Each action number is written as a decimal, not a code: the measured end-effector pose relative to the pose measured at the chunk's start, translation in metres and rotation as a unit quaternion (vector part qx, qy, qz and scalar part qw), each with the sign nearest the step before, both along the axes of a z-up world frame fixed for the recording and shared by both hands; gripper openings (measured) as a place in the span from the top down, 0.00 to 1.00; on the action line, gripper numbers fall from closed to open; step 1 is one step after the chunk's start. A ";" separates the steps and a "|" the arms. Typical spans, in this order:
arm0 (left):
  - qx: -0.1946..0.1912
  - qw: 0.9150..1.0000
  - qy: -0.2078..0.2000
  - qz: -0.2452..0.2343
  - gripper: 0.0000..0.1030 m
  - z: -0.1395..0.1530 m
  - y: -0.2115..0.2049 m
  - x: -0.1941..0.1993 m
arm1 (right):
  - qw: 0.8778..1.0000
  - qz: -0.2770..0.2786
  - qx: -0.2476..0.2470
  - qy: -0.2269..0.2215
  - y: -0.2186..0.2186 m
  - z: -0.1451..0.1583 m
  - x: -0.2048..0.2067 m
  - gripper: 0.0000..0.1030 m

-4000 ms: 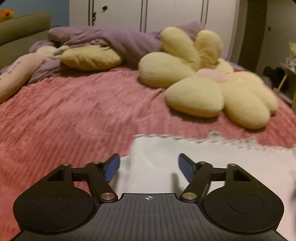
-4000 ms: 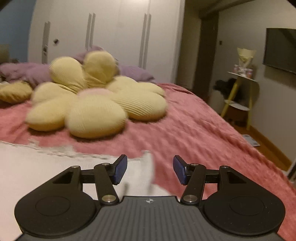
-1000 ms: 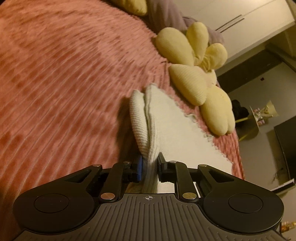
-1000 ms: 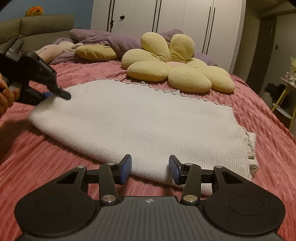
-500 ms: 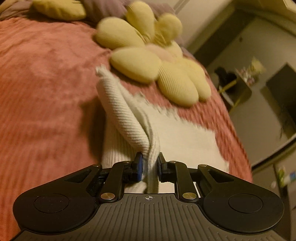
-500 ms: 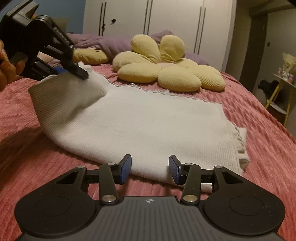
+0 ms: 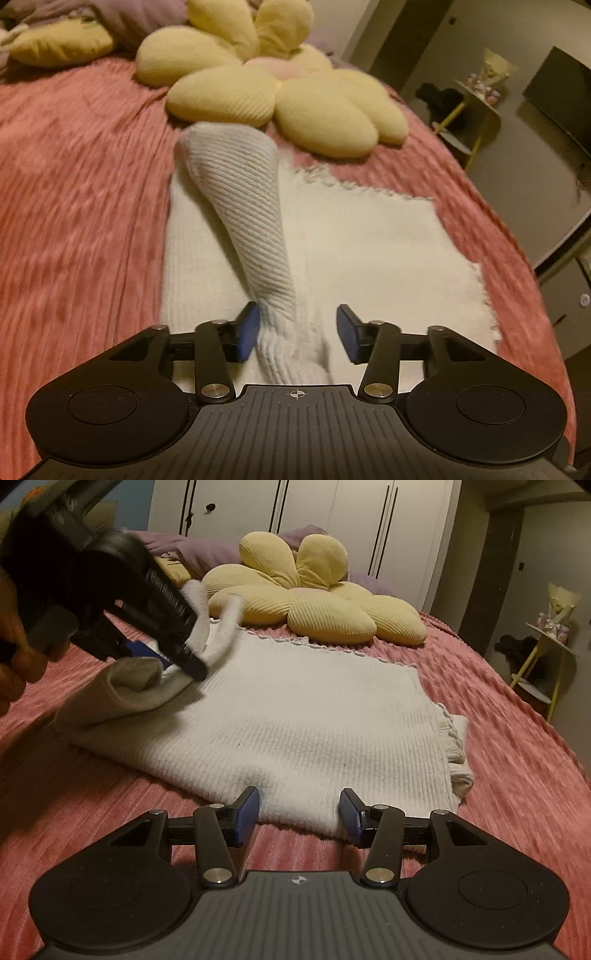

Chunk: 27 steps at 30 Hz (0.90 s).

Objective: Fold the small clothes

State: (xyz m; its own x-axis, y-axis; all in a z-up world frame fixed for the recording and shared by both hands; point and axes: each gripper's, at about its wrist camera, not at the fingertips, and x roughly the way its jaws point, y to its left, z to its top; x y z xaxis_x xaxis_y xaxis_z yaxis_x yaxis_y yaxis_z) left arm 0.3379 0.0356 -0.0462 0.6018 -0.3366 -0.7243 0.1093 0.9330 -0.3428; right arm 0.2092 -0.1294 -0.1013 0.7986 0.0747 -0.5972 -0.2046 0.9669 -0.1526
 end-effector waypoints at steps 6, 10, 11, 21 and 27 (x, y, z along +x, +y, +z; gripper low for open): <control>-0.023 0.998 -0.051 0.037 0.37 0.022 0.026 -0.043 | 1.000 0.006 0.010 0.006 -0.008 0.003 0.001 0.47; 0.042 0.993 -0.039 0.105 0.37 0.005 0.044 -0.056 | 1.000 0.005 0.015 0.008 -0.008 0.003 -0.001 0.46; 0.041 0.994 -0.019 0.103 0.37 -0.002 0.045 -0.054 | 1.000 0.006 0.012 0.007 -0.007 0.003 -0.002 0.45; 0.004 0.997 0.007 0.083 0.30 -0.026 0.044 -0.069 | 1.000 0.007 0.016 0.016 -0.007 0.016 0.000 0.43; 0.062 0.993 -0.017 0.098 0.22 -0.022 0.051 -0.092 | 0.993 0.022 0.114 0.027 -0.006 0.042 0.027 0.40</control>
